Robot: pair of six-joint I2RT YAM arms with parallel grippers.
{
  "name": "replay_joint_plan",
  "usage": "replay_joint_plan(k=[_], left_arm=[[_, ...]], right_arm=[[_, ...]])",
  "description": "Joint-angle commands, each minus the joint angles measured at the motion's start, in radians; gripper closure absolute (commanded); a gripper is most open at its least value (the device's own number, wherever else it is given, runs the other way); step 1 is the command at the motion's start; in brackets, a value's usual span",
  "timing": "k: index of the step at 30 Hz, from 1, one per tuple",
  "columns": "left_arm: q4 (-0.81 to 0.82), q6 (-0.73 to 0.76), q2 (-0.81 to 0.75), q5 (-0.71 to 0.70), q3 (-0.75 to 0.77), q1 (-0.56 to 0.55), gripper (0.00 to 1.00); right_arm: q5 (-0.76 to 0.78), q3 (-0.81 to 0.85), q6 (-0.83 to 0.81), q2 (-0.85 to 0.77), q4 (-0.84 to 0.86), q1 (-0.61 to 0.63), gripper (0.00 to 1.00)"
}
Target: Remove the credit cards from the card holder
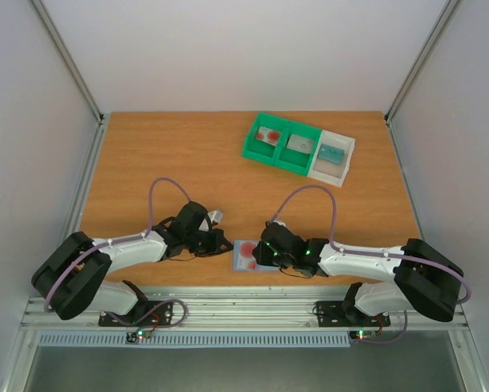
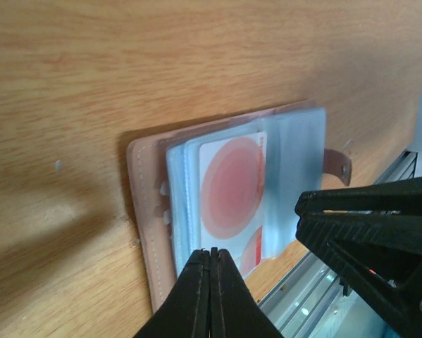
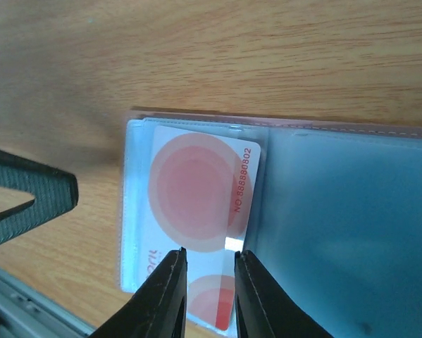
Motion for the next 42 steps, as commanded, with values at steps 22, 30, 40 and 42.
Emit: replay_joint_plan(k=[22,30,40,42], left_arm=[[0.120,0.042,0.164,0.008,-0.047,0.004,0.94],[0.059,0.071,0.173,-0.060,-0.061,0.004,0.95],[0.055,0.067,0.168,-0.068,-0.060,0.003,0.95],[0.054,0.064,0.168,-0.066,-0.060,0.003,0.95]], right_arm=[[0.007,-0.030,0.022,0.146,0.161,-0.008,0.92],[-0.010,-0.098,0.010,0.081,0.239,-0.034,0.99],[-0.088,-0.115,-0.010,0.015,0.286,-0.042,0.99],[-0.093,-0.100,-0.003,0.040,0.285,-0.044,0.92]])
